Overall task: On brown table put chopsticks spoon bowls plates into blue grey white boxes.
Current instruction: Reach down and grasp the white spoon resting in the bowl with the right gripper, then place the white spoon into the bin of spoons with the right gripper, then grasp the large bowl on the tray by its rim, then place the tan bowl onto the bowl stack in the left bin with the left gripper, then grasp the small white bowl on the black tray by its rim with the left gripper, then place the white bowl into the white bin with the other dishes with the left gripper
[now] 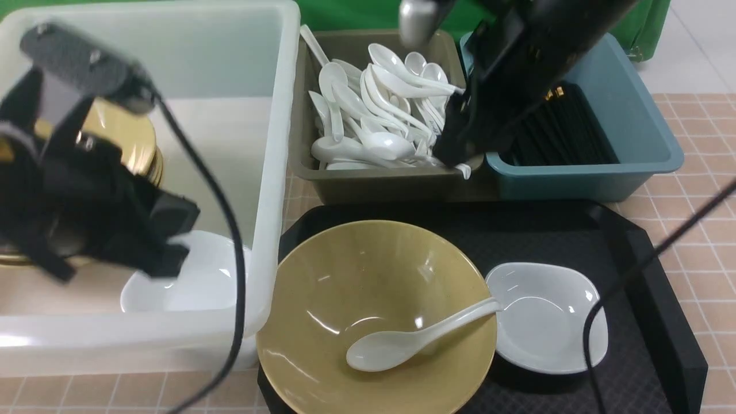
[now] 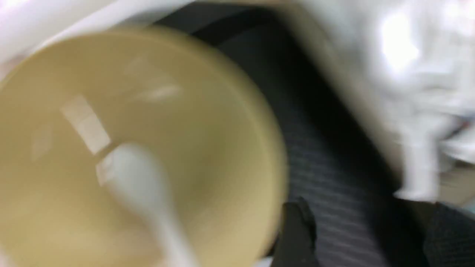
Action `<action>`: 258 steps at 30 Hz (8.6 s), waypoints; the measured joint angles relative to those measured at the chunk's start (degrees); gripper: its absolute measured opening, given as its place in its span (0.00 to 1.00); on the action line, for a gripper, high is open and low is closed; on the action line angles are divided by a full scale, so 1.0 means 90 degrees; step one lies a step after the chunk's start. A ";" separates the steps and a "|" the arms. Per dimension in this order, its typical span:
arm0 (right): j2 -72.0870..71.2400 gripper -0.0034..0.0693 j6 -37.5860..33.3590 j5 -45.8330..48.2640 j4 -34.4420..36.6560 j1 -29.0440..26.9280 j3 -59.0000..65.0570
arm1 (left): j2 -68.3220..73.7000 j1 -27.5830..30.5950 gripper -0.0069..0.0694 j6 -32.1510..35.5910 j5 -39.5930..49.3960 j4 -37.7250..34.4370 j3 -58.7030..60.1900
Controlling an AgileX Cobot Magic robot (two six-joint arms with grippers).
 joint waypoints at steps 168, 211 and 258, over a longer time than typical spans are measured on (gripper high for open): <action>-0.0563 0.11 0.1761 0.0090 -0.1558 0.0346 -0.1121 | 0.3084 0.3394 0.51 -0.0627 0.2618 -0.1377 -0.4691; -0.4477 0.11 0.2949 -0.1184 -0.1793 -0.1054 0.4039 | 0.7815 -0.3140 0.58 -0.1136 0.0211 -0.0905 -0.5612; -0.2328 0.13 0.1043 -0.2126 -0.0879 0.1046 0.2066 | 0.3388 0.1698 0.17 0.2116 0.1830 0.0040 -0.2119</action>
